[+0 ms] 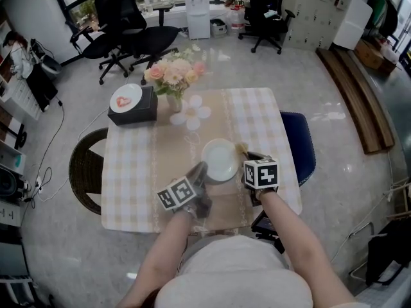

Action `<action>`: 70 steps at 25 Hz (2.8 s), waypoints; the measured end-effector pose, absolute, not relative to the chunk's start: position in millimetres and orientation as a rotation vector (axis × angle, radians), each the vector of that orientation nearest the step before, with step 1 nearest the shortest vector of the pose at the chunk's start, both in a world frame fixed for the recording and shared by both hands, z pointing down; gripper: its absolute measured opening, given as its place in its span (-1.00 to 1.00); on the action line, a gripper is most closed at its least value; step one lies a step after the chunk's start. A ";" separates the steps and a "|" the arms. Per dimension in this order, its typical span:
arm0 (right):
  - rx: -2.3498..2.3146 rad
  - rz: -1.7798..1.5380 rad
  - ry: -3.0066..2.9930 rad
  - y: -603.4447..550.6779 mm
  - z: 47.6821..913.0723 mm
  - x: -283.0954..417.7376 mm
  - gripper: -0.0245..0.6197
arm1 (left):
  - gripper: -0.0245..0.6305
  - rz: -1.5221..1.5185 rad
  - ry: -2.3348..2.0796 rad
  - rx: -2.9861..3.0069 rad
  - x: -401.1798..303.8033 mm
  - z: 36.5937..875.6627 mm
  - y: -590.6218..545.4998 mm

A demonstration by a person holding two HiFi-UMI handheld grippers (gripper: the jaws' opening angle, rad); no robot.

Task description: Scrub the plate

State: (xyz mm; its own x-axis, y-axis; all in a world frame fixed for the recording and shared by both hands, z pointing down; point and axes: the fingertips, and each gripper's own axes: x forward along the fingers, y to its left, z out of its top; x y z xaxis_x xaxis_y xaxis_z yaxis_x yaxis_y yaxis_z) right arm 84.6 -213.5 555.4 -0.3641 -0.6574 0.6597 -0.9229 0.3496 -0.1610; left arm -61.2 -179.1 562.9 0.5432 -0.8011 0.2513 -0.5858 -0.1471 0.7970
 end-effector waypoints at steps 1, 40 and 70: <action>1.371 0.726 -2.146 -212.0 552.3 82.3 -0.79 | -0.86 -0.288 -1.141 1.841 -61.2 562.9 -179.0; 0.953 1.619 -2.161 -147.7 571.8 0.0 -0.79 | -0.86 -0.249 -1.172 1.845 -58.3 563.9 -179.0; 0.947 0.680 -1.919 -173.0 588.1 69.8 -0.79 | -0.86 -0.252 -1.143 1.865 -55.8 562.5 -177.8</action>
